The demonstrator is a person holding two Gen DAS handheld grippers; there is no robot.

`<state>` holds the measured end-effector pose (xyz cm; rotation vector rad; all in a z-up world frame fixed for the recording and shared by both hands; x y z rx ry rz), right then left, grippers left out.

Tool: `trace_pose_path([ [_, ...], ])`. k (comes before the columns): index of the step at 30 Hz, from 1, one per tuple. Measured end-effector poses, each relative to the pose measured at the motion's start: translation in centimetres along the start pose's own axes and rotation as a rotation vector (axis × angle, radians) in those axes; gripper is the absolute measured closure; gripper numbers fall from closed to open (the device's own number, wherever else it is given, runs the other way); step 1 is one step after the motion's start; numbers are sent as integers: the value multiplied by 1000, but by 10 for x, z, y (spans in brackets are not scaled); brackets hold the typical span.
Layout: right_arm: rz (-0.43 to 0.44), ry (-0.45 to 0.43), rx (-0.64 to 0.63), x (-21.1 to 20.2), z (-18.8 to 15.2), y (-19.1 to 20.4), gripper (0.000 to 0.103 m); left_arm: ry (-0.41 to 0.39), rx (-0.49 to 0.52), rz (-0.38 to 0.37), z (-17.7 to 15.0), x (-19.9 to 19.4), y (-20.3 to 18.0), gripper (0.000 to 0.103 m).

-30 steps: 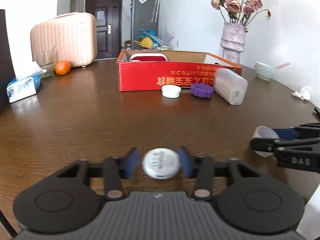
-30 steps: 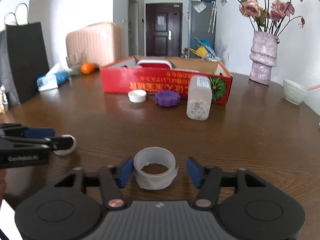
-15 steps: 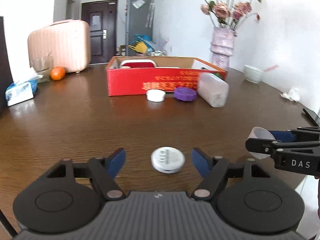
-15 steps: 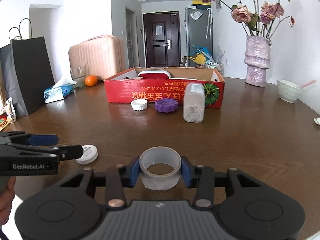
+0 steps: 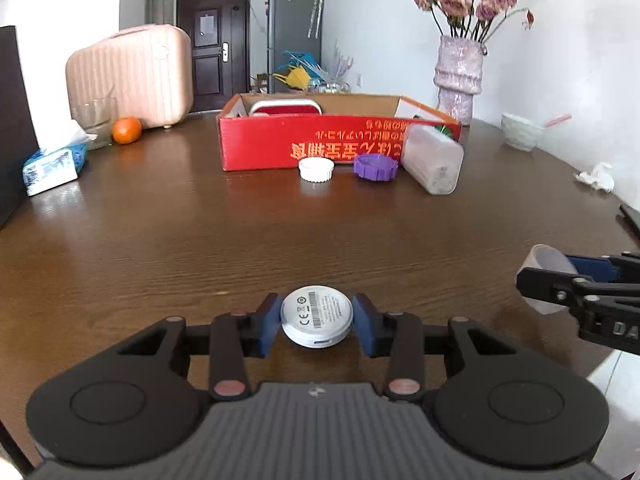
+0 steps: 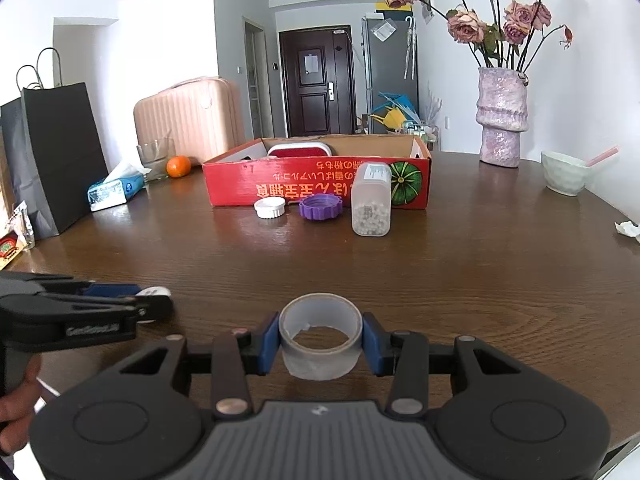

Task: Organize rigid objects
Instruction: 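Lift the round cap and tape roll off the table with both grippers, then carry the round cap and tape roll into the red box and release both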

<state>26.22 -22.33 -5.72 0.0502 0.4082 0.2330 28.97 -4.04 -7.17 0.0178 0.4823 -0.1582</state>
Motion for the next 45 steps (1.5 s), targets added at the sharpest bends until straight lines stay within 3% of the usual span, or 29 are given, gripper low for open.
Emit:
trace_pose_path([
  [5, -1, -19, -2, -8, 0, 2, 61, -45, -10, -3, 9, -18, 0, 63],
  [11, 39, -78, -20, 5, 34, -1, 61, -115, -16, -85, 69, 11, 1, 63],
  [14, 62, -109, -70, 34, 74, -8, 61, -81, -85, -187, 119, 59, 7, 63],
  [17, 101, -101, -77, 81, 124, -24, 61, -47, -70, -193, 170, 117, 10, 63],
  [20, 135, -30, -53, 151, 177, -41, 61, -3, -38, -183, 214, 184, 5, 63],
  [23, 127, 81, -5, 234, 213, -61, 61, 94, -27, -176, 240, 259, -4, 64],
  [27, 46, 191, -101, 318, 220, -74, 61, 182, -42, -75, 244, 337, 3, 63],
  [32, 45, 309, -114, 378, 206, -91, 61, 238, -56, -99, 237, 380, 8, 62],
  [33, 40, 308, -132, 383, 205, -91, 61, 246, -57, -96, 236, 385, 9, 61],
  [35, 33, 304, -173, 388, 202, -89, 40, 247, -50, -112, 235, 387, 8, 51],
  [36, 36, 308, -164, 387, 200, -88, 36, 237, -51, -115, 234, 385, 8, 43],
  [38, 46, 289, -166, 384, 200, -85, 29, 211, -33, -106, 232, 381, 8, 39],
  [45, 25, 260, -178, 375, 204, -87, 27, 167, -9, -87, 243, 357, 8, 37],
])
Point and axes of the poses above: each gripper's, at about its wrist camera, not at the fingertips, and x roughly the way its jaws point, y to its left, z to its top, the point moved 5 cm from there along x, roughly the way its jaws point, and after that the axes turned 7 degrees about -y, right-handed, at the moved point
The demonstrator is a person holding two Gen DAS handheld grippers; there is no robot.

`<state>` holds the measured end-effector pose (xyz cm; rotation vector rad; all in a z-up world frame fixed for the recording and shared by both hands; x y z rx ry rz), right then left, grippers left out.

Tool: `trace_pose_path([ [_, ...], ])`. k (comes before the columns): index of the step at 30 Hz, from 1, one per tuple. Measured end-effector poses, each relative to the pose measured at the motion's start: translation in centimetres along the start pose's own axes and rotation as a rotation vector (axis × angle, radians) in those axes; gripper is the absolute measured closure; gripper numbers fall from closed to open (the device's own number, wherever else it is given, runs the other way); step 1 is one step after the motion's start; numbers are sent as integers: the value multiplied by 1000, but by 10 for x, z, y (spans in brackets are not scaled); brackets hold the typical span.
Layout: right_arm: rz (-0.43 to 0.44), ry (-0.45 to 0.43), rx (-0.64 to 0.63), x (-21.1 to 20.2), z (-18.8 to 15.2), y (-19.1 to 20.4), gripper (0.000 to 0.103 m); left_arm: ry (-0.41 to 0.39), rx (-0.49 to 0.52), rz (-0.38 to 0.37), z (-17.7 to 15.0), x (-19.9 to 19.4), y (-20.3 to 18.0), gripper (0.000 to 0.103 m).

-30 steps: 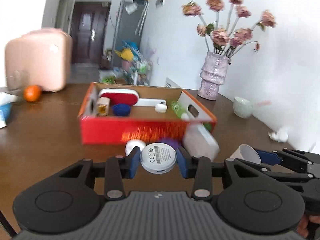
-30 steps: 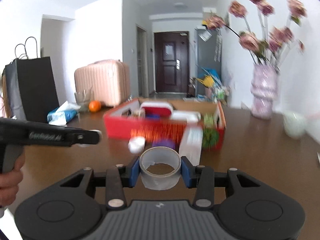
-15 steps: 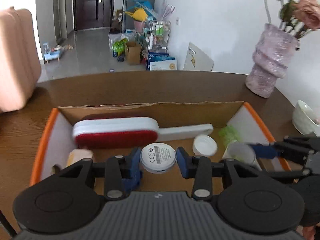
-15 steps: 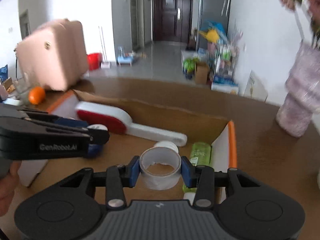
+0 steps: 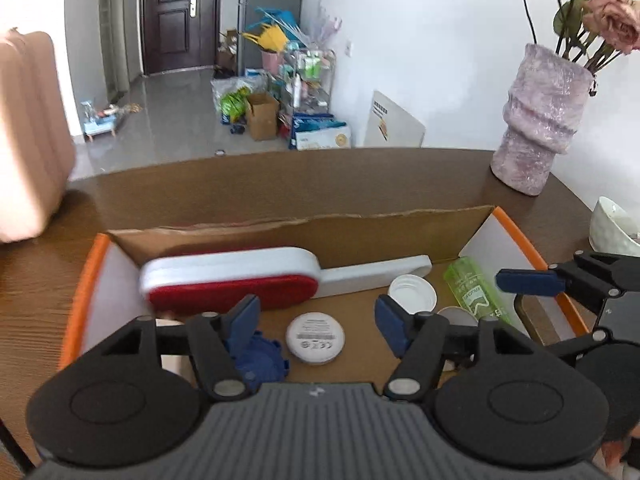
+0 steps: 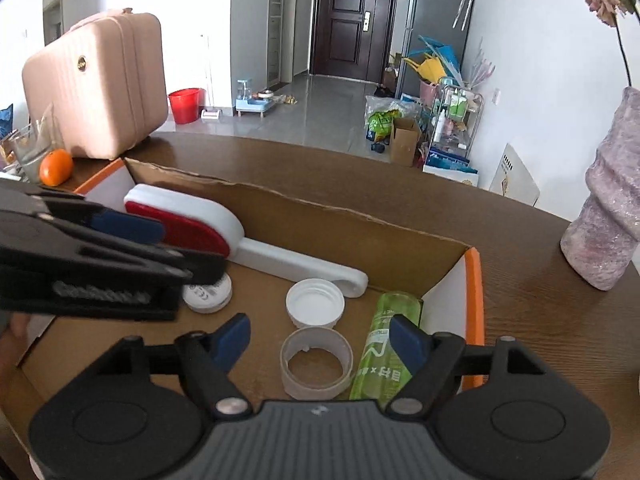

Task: Organize rigid objects
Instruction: 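Carry the round cap and tape roll into the red box and release both, then withdraw both grippers from the box back over the table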

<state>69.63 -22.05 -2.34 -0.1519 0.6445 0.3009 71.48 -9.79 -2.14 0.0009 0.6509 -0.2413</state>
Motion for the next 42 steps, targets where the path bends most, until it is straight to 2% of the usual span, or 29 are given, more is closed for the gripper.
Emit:
trace_pose_path([
  [3, -25, -22, -4, -17, 1, -1, 27, -36, 15, 12, 4, -33, 8, 31],
  [8, -65, -80, -29, -72, 6, 3, 26, -91, 25, 63, 2, -101, 21, 28],
  [12, -79, -139, -24, -128, 6, 8, 22, -194, 50, 124, -9, -169, 32, 19],
  [17, -97, -243, -38, -200, -14, 27, 15, -305, 53, 164, -45, -249, 44, 9],
  [23, -72, -350, -54, -272, -67, 66, 12, -460, 111, 198, -118, -331, 42, 0],
  [28, -28, -404, -13, -319, -119, 98, 11, -468, 7, 166, -185, -375, 43, 0],
  [32, -11, -430, 48, -347, -161, 116, 11, -501, -2, 190, -226, -398, 40, 0],
  [35, -38, -442, 97, -361, -195, 125, 11, -442, -33, 198, -248, -402, 41, 0],
  [37, -43, -436, 132, -366, -222, 129, 11, -436, -42, 187, -265, -409, 38, 0],
  [42, -58, -404, 139, -371, -261, 137, 11, -406, 2, 179, -280, -411, 19, 0],
])
Point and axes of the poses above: each gripper's, at about its wrist camera, not at the fingertips, and x roughly the way its jaws point, y to its left, z to its top, the point moved 5 cm from there along x, roughly the way its jaws point, and after that the axes turned 7 degrees about -y, right-handed, at the moved point
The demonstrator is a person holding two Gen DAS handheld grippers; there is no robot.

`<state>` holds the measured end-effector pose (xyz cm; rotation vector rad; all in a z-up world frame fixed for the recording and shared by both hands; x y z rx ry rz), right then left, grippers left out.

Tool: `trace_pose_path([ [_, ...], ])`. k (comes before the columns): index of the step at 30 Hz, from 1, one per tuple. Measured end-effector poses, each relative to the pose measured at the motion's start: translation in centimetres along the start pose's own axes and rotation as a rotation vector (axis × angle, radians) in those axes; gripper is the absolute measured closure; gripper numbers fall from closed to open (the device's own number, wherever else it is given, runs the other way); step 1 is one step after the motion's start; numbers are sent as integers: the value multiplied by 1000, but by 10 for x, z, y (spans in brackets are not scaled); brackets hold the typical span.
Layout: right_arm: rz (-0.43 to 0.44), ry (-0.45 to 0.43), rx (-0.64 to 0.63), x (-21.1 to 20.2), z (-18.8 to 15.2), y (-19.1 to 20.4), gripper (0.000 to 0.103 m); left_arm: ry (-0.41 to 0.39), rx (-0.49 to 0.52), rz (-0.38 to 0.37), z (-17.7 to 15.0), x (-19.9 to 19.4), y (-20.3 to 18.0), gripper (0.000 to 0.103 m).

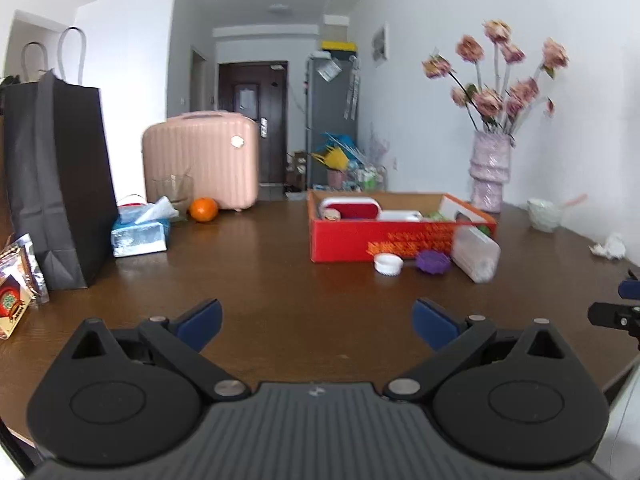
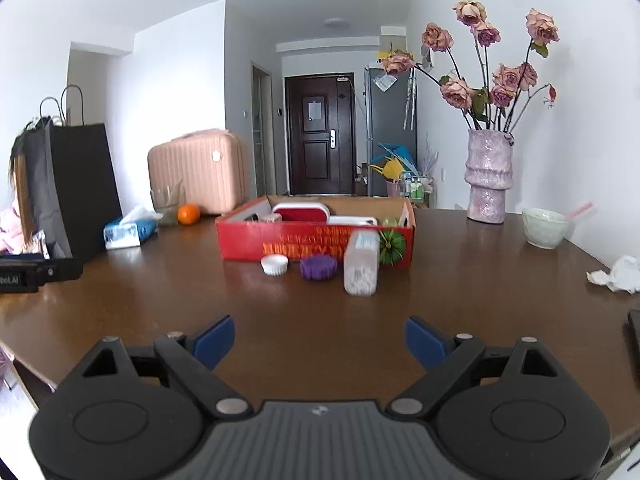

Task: Organize rigid objects
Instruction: 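Withdraw both grippers from the box back over the table, then grasp the white cap with the left gripper while the right gripper grasps the purple cap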

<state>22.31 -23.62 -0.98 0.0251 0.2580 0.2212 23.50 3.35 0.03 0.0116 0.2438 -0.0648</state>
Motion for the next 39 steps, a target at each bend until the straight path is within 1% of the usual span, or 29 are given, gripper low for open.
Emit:
trace_pose_path([
  [1, -7, 1, 8, -1, -2, -2, 11, 3, 7, 5, 0, 0, -2, 0],
  [3, -17, 5, 41, -2, -5, -6, 11, -14, 12, 16, 3, 2, -5, 0],
  [5, -30, 1, 64, -2, -7, -10, 11, -11, -3, 7, 5, 7, -7, 0],
  [7, -34, 5, 63, 2, -8, -13, 11, 19, -4, -12, 2, 18, -13, 0],
  [9, -46, 10, 67, 8, -11, -16, 12, 50, 32, -26, -5, 28, -21, 0],
  [12, -44, 39, 96, 21, -16, -22, 15, 72, 92, -29, -12, 44, -32, 0],
  [13, -35, 48, 103, 26, -17, -23, 18, 77, 98, -33, -13, 50, -35, 0],
  [15, -15, 62, 102, 39, -16, -22, 19, 93, 93, -40, -14, 61, -37, 0],
  [16, -5, 68, 100, 46, -15, -21, 23, 104, 88, -41, -15, 68, -37, 0],
  [17, 9, 73, 96, 54, -14, -19, 25, 118, 84, -40, -17, 76, -37, 0],
  [20, 51, 98, 87, 87, -11, -12, 25, 154, 75, -44, -18, 103, -37, 1],
  [22, 61, 133, 67, 118, -10, -6, 26, 158, 76, -49, -16, 123, -39, 1],
  [25, 87, 166, 34, 165, -5, 5, 30, 159, 89, -46, -10, 154, -41, 3],
  [27, 85, 182, -2, 197, -1, 14, 33, 173, 83, -34, -7, 175, -37, 7],
  [29, 69, 195, -15, 230, 2, 21, 34, 200, 72, -29, -6, 196, -31, 8],
  [30, 53, 208, -3, 243, 2, 22, 34, 217, 67, -36, -6, 204, -30, 9],
  [32, 29, 258, 32, 268, 2, 18, 36, 263, 71, -84, -7, 224, -33, 9],
  [34, 14, 254, 75, 278, 4, 12, 35, 277, 82, -115, -7, 241, -41, 12],
  [37, -22, 257, 78, 291, 7, 3, 35, 301, 99, -161, -8, 265, -54, 24],
  [38, -20, 256, 82, 293, 7, 1, 39, 313, 103, -176, -8, 274, -59, 31],
  [39, -22, 254, 79, 294, 7, -1, 44, 323, 108, -191, -8, 280, -63, 41],
])
Point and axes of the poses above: each gripper's, at about its wrist camera, not at the fingertips, and x roughly the way its jaws point, y to its left, z to its top, the point moved 5 cm from there along x, roughly the way its jaws point, and after that the axes turned 7 degrees about -y, right-handed, at the moved point
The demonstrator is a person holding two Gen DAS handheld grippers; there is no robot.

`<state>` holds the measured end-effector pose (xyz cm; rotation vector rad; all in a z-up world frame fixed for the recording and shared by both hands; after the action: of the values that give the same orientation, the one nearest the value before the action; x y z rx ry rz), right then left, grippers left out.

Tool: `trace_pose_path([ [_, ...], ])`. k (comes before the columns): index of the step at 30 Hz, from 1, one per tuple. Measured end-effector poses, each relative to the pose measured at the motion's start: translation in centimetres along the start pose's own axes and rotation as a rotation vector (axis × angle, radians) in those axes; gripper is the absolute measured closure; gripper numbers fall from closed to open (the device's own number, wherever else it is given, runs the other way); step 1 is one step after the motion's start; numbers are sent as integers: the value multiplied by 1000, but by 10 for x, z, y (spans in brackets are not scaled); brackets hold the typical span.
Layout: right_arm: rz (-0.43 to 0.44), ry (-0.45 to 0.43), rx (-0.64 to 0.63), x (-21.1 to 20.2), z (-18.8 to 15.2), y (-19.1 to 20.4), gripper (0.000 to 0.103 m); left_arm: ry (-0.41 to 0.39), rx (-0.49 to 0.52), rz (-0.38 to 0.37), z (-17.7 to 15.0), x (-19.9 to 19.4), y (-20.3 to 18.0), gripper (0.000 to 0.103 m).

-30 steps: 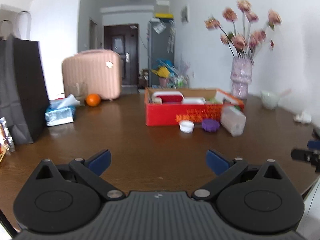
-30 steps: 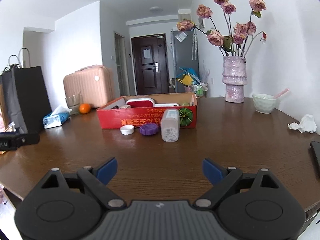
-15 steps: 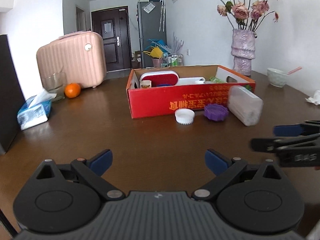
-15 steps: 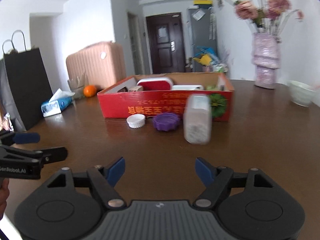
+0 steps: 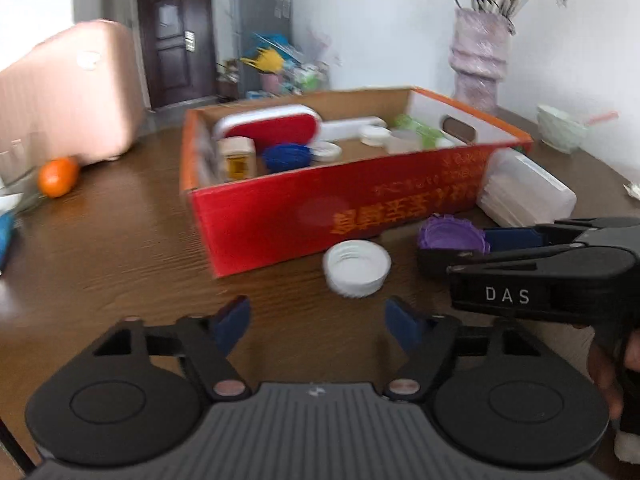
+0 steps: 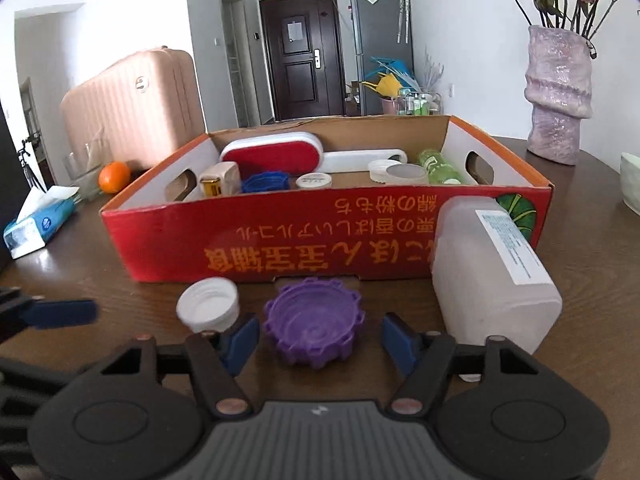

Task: Organize rigid objects
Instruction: 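Grasp the white cap with the left gripper while the right gripper grasps the purple cap, then lift the white cap and purple cap toward the red box with both grippers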

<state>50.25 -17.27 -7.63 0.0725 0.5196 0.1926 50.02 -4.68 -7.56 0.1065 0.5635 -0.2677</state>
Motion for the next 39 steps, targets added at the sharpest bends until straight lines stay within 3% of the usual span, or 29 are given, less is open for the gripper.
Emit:
trace_pose_path([
  [1, -2, -3, 0, 0, 0, -3, 51, 3, 3, -7, 3, 7, -3, 44],
  [4, 1, -6, 8, -7, -1, -15, 51, -10, 8, -11, 10, 21, -10, 53],
  [5, 4, -13, 24, -11, -3, -21, 51, -7, 11, -10, 11, 26, -12, 64],
  [12, 28, -31, 48, -33, -9, -35, 51, -26, 22, 24, 11, 22, -19, 64],
  [18, 55, -79, -7, -73, -15, -24, 51, -65, -65, 32, -5, -48, -21, 64],
  [27, 152, -112, -61, -158, -53, 0, 51, -132, -92, 135, -48, -172, -31, 64],
  [33, 182, -141, -73, -197, -61, 3, 51, -169, -103, 154, -52, -204, -43, 64],
  [39, 156, -175, -64, -215, -52, -13, 51, -205, -103, 123, -33, -199, -46, 64],
])
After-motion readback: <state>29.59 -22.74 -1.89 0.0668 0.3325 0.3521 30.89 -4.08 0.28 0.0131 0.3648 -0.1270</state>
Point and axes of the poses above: each gripper's, at about its wrist camera, not at the fingertips, and x roughly the way its jaws point, y to its left, z to its top, the point moved 5 cm from there along x, roughly the way its jaws point, and after that the axes turned 7 degrees about -y, right-handed, at the moved point
